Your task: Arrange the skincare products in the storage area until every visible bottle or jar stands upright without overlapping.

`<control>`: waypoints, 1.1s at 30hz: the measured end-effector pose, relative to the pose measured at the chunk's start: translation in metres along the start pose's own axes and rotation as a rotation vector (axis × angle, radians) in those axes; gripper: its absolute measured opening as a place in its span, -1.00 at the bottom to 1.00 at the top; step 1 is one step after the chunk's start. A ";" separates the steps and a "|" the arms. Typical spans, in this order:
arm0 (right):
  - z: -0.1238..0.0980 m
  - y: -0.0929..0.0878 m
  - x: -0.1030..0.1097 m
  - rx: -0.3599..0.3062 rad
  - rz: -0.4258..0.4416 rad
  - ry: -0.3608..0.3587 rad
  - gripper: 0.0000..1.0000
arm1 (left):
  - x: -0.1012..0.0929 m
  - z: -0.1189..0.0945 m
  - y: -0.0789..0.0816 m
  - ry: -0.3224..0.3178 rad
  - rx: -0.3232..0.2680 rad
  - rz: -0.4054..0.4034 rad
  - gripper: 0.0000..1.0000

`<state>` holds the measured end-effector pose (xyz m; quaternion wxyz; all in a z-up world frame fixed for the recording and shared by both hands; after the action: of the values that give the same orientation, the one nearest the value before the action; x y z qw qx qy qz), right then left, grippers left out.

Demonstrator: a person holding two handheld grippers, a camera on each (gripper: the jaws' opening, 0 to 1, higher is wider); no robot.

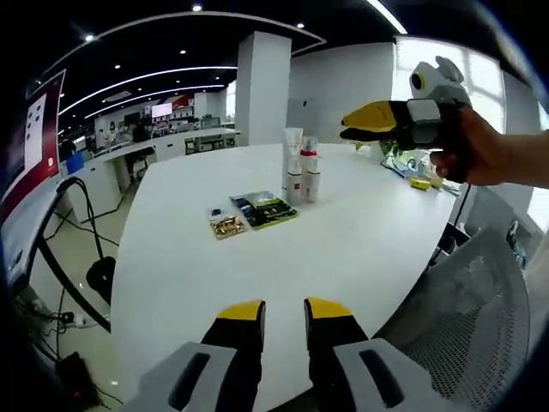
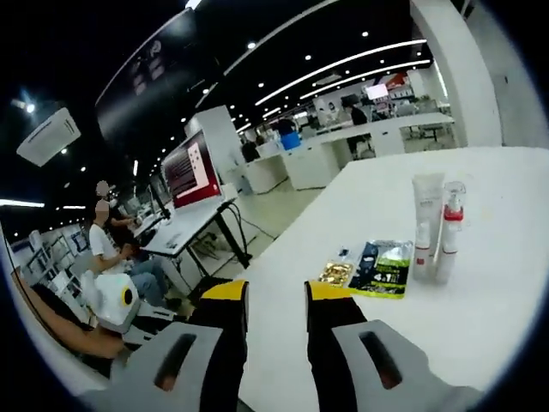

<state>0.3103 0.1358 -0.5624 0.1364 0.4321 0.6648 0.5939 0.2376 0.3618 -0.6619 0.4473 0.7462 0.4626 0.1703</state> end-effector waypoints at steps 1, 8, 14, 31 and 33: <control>-0.006 -0.002 0.000 -0.008 -0.008 -0.015 -0.41 | 0.000 -0.001 0.001 -0.001 -0.011 -0.003 -0.62; -0.034 -0.011 -0.004 -0.066 -0.066 -0.061 -0.25 | -0.006 -0.005 0.009 -0.007 -0.056 0.051 -0.43; -0.055 -0.018 -0.008 -0.129 -0.101 -0.109 0.08 | -0.009 -0.008 0.014 -0.040 -0.096 0.042 -0.25; -0.071 -0.049 -0.015 -0.108 -0.232 -0.195 0.85 | -0.019 -0.013 0.026 -0.107 -0.234 0.003 0.46; -0.070 -0.050 -0.016 -0.103 -0.241 -0.189 0.91 | -0.017 -0.014 0.029 -0.105 -0.259 -0.020 0.55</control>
<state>0.2509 0.0808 -0.5953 0.2907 0.3956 0.6648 0.5631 0.2351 0.3502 -0.6279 0.5651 0.6855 0.4202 0.1846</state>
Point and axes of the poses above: the point that each gripper's makers call its tool centre point, and the gripper's own axes: z roughly forward along the fingers, x roughly to its left, y roughly out of its top, the point moved 9 cm from there along -z, roughly backward along the fingers, and after that the axes turned 3 degrees about -y, right-handed, at the moved point
